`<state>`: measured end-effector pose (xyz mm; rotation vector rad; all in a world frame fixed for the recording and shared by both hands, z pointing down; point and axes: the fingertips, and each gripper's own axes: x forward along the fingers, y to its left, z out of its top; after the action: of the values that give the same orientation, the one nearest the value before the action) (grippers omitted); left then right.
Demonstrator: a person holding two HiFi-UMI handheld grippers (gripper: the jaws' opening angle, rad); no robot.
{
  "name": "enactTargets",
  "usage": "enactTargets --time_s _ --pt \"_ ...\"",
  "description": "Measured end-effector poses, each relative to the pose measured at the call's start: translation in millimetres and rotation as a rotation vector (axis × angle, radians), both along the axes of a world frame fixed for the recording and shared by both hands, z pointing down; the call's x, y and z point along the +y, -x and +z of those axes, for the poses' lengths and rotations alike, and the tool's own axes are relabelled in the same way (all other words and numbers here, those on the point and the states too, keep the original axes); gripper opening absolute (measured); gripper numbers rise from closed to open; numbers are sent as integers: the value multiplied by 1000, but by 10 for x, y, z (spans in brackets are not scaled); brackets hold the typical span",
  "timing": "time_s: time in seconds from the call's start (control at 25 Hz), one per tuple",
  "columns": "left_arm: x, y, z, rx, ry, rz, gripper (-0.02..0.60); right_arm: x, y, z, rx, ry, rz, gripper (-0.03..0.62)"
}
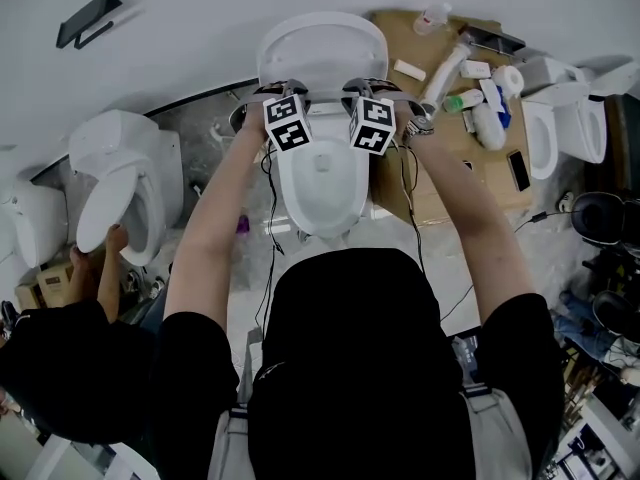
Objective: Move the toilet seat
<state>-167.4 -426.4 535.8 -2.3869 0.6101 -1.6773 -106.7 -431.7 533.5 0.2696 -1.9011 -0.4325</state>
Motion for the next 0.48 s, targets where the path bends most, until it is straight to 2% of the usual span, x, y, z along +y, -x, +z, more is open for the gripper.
enactTargets --time_s 0.48 --pt "-344 50 -13 -4 10 -26 89 -355 47 -4 7 7 11 81"
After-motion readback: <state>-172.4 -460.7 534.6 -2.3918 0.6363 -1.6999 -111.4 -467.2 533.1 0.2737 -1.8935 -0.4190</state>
